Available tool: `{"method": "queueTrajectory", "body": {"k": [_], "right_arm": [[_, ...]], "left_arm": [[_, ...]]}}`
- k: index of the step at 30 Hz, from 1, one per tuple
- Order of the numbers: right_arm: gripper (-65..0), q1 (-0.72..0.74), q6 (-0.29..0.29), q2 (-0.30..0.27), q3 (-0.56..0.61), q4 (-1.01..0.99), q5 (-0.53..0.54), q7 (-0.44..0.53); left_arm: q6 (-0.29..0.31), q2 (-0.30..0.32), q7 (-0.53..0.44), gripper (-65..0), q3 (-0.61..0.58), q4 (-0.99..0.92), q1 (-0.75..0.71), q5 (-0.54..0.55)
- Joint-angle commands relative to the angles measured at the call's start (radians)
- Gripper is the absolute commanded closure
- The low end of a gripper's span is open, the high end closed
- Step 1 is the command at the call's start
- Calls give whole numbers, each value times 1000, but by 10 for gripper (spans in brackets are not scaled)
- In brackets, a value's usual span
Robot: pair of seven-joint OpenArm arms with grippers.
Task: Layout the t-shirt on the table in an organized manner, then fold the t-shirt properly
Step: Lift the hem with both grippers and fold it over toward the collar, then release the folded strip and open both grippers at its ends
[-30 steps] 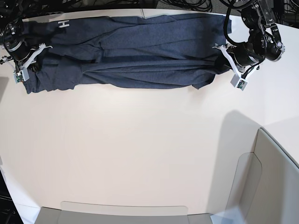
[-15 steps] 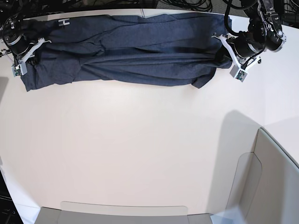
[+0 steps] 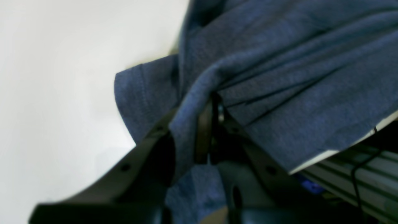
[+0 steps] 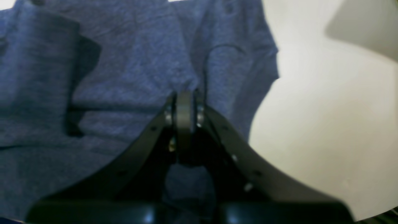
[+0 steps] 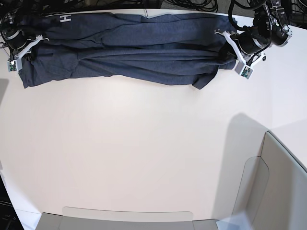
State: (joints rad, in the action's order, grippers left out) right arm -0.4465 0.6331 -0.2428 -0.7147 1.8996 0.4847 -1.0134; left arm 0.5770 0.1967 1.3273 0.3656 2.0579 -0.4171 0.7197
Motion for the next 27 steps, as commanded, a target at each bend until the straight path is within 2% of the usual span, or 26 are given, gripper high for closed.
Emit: {"method": "queueTrajectory", "body": {"k": [1,11,13,15,19,23,27], "right_arm": [[0,-1,1,-17,-10,11,-1,17],[0,1,-2,-17,-9,10,-1,17],[0,-1,-2,-17,-9,10,-1,15],[-15,-2,-2,-17,-12,13,-1,8],[-186,-1,-2,-19,-15,28,2,-28],[-329,-1,-2,-17,-15,62,2,-28],[-397,4,-2,-17,-16,97,2,-28]], "left_arm": [[4,11,-12,0,0,14,-4,8],[-4,13,1,-3,0,-12,-6,1],[-4,13,2,-41,0,-12,-6,1],[-5,13,2,-110,8,-12,-6,1],[-7,13,2,-221,16,-10,-6,1],[-7,13,53,-242,82,-10,2,4],[-1,7,69,-243,183,-7,25,7]]}}
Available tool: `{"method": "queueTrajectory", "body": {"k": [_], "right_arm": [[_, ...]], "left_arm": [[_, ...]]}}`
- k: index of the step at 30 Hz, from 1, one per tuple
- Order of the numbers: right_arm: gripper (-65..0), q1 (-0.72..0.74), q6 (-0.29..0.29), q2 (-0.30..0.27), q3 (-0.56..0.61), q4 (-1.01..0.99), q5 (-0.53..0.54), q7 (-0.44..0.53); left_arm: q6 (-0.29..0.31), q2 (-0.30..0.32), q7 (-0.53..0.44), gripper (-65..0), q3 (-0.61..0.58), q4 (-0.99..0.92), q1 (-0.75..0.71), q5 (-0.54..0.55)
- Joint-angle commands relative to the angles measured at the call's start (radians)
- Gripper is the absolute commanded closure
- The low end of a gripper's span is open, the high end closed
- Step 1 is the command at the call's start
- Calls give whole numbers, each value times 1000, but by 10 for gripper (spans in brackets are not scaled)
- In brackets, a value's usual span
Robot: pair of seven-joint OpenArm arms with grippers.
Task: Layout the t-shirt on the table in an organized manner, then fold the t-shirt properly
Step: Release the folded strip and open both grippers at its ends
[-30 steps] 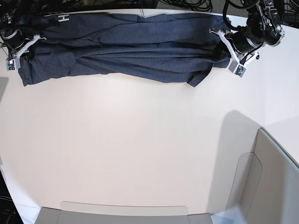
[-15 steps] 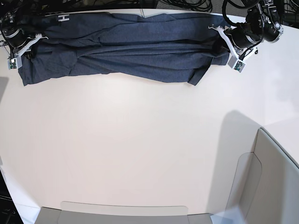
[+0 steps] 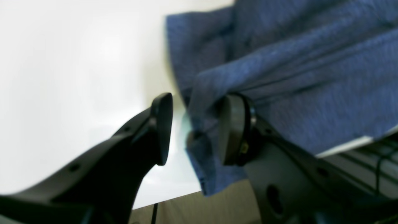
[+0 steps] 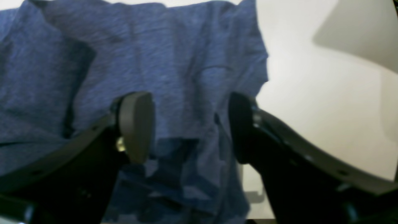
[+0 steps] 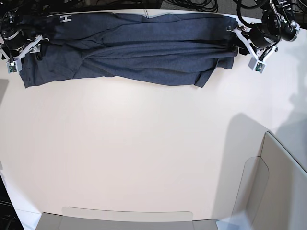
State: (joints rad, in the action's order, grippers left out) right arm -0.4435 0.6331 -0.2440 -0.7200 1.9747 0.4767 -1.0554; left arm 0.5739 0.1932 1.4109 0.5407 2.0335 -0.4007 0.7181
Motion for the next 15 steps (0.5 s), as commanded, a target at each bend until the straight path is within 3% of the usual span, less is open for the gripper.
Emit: {"method": "queueTrajectory", "body": {"k": [1,7,15], "right_arm": [[-400,2,-2,-16,-17,27,11,14],[-400,16,-2,-8,-80,38,12,13],[-400,24,1,-7,-142,38,12,13]], "left_arm": [[2,10,-15,-243,31,16,19,8],[2,9,-15,-244,143,14,30,8],[1,9,-15,-280,158,-47,38,8]]}}
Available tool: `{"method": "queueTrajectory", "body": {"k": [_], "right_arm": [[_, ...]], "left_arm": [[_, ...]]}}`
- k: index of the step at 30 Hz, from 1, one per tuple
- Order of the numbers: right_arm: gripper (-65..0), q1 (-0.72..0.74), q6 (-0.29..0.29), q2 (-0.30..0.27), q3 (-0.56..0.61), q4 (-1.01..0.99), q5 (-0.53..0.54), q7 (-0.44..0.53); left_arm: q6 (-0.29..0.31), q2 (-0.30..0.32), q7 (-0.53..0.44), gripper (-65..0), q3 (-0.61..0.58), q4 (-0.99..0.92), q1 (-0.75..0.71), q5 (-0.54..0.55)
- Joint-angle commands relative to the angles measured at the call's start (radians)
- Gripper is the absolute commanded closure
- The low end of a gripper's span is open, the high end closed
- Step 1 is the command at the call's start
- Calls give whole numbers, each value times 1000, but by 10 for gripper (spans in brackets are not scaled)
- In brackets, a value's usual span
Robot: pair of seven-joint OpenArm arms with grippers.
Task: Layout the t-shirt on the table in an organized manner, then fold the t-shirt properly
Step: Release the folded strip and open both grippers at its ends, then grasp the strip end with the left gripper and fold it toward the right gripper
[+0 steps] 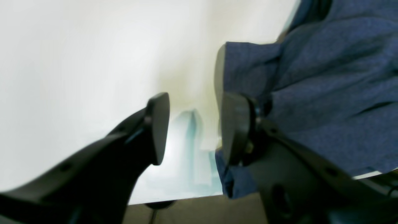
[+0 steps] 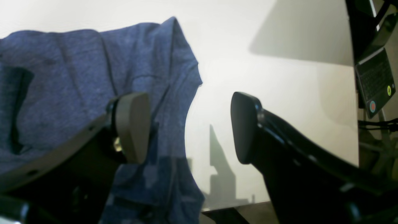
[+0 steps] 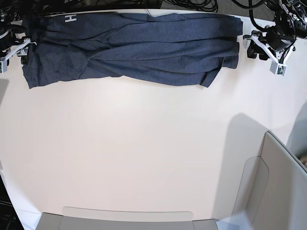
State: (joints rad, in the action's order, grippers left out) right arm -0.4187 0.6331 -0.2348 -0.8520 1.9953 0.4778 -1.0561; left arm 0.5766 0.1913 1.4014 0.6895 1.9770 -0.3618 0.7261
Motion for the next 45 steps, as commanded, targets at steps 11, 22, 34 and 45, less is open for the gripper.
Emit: {"method": "queueTrajectory", "body": {"k": [11,22,34,45], "right_arm": [[-399,-7,4,25,-6,17,12,14],[-399,-7,6,25,-5,15,12,14],[-399,-7,6,27,-3,15,12,14],[-399,-4,6,27,-2,14,12,14]], "left_arm": [[-4,86,-5,-327,103,-514,57,392],[-2,124,-5,-328,40,-660,4,576],[-5,124,-5,-327,-218,-660,-23,582],[-5,122,-5,-326,-365,-660,-21,580]]}}
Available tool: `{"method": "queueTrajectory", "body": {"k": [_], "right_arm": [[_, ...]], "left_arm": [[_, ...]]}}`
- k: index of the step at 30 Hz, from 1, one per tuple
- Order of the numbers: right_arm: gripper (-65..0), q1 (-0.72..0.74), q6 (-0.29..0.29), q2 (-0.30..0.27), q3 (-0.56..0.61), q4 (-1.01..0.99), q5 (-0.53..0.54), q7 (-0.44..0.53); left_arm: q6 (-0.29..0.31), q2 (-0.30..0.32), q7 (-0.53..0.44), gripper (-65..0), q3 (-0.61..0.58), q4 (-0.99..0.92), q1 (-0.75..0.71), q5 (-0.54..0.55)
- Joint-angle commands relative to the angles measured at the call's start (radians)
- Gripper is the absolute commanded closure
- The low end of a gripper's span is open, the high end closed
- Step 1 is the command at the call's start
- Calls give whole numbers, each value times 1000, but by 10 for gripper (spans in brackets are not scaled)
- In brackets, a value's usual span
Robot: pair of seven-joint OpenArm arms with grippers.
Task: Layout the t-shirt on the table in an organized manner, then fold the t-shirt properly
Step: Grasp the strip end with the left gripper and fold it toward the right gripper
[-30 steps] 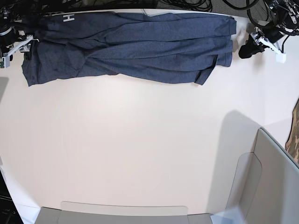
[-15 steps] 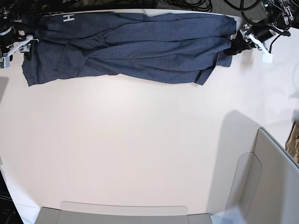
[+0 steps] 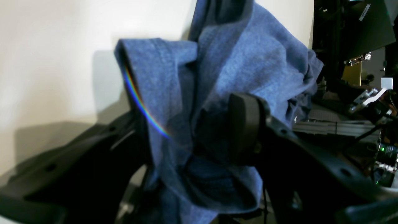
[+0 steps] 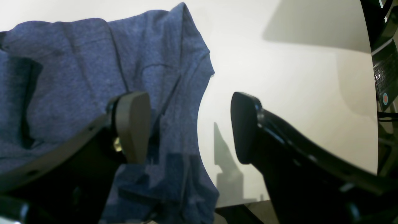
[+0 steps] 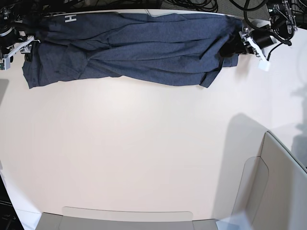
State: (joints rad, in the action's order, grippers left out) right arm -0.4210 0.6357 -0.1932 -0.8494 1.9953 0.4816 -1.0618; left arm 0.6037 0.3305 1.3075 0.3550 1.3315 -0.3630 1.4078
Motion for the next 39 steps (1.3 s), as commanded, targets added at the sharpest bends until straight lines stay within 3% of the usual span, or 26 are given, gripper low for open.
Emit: {"method": "queueTrajectory", "body": {"k": [1,4,9,22,31,35,39], "right_arm": [[-399,-2,3,-15,0,14,9,19],[-399,0,3,-15,32,14,6,19],[-399,0,2,-15,71,14,6,19],[-398,35,0,21,69,12,6,19],[-398,61,-1,16,29,15,4,22],[-398,75,-1,11,-37,9,2,22],[-398,89,-1,8,-100,6,1,21]], "left_arm": [[-32,-17,89,-323,-37,-14,-20,-101],[-28,-15,89,-262,-50,-13,-18,-103],[-26,-15,89,0,-47,-11,25,-103],[-32,-52,89,0,-57,595,49,-101],[-34,-72,89,0,-340,642,86,-107],[-35,-124,89,0,-485,638,150,-112],[-35,-163,89,0,-575,636,232,-200]]}}
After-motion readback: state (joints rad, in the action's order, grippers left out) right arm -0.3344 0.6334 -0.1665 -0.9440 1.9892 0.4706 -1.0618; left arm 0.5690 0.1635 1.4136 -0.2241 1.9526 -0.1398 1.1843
